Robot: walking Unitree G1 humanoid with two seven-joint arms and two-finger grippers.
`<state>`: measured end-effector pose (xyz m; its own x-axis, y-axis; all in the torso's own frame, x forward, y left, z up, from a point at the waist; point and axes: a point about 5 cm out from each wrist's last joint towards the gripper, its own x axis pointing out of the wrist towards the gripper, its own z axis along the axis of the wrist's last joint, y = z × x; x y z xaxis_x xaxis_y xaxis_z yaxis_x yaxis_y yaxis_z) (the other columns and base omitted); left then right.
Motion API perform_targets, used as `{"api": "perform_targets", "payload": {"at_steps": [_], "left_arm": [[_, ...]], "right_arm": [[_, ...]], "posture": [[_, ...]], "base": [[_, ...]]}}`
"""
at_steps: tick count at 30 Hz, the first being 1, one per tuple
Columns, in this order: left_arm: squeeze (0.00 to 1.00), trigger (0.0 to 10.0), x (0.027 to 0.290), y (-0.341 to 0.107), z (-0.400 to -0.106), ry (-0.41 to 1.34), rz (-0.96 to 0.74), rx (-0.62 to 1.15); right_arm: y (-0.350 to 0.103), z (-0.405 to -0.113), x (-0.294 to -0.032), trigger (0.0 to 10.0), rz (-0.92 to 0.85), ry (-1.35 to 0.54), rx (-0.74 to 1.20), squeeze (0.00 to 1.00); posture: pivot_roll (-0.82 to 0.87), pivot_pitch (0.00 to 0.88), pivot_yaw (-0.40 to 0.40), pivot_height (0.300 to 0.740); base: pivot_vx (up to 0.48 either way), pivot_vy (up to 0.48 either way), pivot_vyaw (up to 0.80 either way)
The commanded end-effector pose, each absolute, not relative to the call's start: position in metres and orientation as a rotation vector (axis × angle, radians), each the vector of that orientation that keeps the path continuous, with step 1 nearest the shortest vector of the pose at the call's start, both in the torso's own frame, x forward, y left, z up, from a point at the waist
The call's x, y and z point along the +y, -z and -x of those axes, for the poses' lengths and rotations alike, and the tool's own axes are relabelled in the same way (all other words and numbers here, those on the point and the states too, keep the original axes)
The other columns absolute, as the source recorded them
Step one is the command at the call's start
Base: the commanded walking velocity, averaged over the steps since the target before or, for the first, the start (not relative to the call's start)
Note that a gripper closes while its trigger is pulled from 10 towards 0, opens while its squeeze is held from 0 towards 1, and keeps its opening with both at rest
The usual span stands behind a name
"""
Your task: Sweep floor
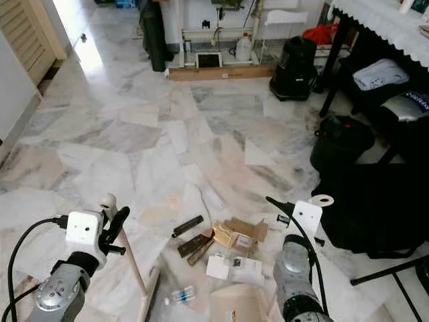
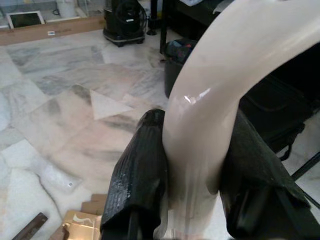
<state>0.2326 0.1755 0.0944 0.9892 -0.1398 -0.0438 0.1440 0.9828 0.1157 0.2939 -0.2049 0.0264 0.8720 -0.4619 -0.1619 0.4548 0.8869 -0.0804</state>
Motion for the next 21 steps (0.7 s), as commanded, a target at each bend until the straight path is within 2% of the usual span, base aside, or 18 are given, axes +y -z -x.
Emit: {"api": "perform_targets", "payload": {"at_steps": [1, 21], "left_arm": [[0.00, 10.0, 0.179, -0.096, -0.231, 0.139, -0.127, 0.044], [0.00, 10.0, 0.176, -0.099, -0.230, 0.146, -0.120, 0.042]], "right_arm": [[-0.029, -0.298, -0.202, 10.0, 0.025, 0.477, 0.172, 0.00], [-0.051, -0.316, -0.199, 10.0, 0.018, 0.468, 0.075, 0.00]], "posture": [[0.13, 0.137, -0.008, 0.740], [0.15, 0.123, -0.009, 0.740]], "base": [[0.000, 0.000, 0.00], [0.000, 0.000, 0.00]]}}
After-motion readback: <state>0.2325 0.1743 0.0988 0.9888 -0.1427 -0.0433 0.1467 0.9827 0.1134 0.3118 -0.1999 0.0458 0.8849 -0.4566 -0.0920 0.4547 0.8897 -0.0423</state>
